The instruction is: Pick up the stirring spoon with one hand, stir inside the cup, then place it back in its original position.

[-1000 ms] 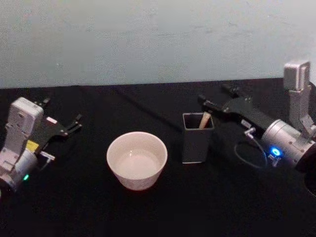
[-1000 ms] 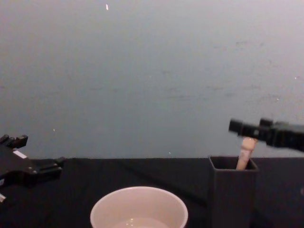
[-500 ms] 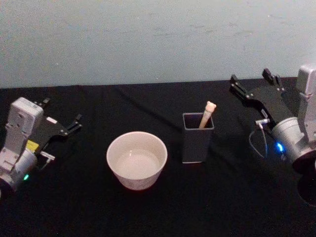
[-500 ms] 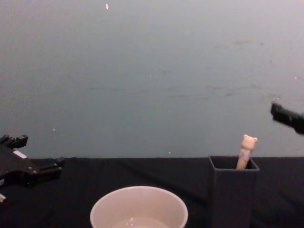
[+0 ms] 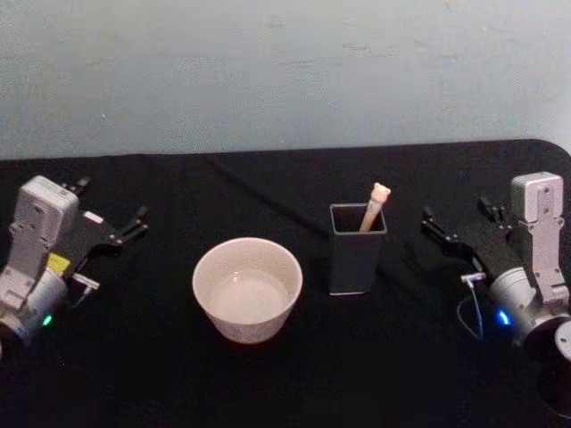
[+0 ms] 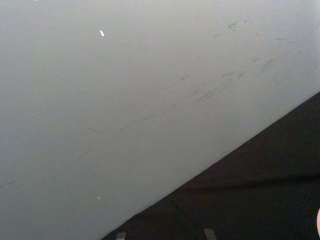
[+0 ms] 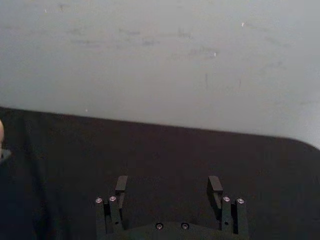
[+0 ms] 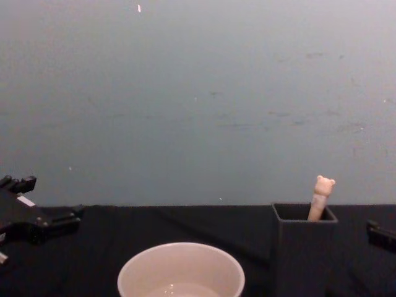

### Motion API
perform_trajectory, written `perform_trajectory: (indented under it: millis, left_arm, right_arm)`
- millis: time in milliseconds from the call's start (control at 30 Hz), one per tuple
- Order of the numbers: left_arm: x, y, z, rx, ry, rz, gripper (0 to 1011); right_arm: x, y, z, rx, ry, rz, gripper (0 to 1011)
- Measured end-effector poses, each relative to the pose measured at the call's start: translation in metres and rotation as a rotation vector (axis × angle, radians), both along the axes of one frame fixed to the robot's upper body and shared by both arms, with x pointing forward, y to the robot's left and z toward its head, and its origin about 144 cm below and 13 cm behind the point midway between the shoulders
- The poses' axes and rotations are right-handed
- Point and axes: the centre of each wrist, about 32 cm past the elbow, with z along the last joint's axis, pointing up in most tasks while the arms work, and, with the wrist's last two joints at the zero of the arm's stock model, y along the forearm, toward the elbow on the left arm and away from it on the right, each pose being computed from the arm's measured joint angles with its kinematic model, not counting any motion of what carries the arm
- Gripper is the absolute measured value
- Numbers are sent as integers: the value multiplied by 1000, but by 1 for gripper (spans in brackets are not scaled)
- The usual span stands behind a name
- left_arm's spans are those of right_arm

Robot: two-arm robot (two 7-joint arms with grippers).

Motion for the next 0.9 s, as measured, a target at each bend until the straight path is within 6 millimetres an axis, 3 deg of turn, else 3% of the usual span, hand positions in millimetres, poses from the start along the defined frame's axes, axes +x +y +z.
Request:
perform_trajectory:
  millis: [900]
  left_arm:
    - [0, 0, 0, 0, 0, 0, 1001]
  right_arm:
    - [0, 0, 1, 1, -3, -2, 1003]
